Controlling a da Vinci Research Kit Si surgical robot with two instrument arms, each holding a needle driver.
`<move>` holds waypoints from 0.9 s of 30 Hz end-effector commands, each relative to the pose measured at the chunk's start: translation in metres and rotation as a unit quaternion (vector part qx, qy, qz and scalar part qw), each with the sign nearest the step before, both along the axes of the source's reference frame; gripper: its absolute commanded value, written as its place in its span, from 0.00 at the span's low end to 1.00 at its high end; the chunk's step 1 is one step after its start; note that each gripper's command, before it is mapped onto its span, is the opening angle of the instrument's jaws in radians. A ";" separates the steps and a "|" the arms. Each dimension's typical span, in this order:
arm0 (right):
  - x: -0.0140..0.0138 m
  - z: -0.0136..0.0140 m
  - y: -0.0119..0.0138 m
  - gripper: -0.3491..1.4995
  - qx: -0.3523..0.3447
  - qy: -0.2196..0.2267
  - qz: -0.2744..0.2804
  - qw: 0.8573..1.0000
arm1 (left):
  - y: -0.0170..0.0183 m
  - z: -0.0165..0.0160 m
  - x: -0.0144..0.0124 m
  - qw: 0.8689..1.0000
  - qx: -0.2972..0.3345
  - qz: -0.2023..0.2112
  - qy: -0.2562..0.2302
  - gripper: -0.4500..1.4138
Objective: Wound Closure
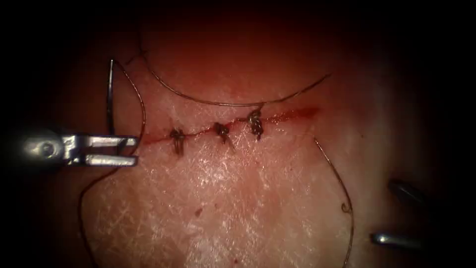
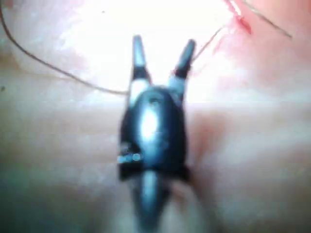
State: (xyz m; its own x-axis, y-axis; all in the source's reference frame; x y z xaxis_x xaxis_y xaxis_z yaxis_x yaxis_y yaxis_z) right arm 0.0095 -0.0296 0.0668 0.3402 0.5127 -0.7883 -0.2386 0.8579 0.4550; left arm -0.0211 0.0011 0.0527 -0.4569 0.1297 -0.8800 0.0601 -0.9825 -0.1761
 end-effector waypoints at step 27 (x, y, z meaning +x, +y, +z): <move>0.0015 0.0023 0.0037 0.81 -0.111 -0.035 0.015 0.993 | -0.0012 0.0012 -0.0011 1.000 -0.002 -0.006 0.004 0.06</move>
State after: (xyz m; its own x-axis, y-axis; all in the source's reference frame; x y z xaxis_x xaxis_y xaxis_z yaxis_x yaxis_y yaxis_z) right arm 0.0103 -0.0251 0.0685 0.3847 0.3421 -0.8573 -0.2917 0.9263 0.2387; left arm -0.0217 0.0001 0.0532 -0.4643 0.1316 -0.8758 0.0459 -0.9840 -0.1722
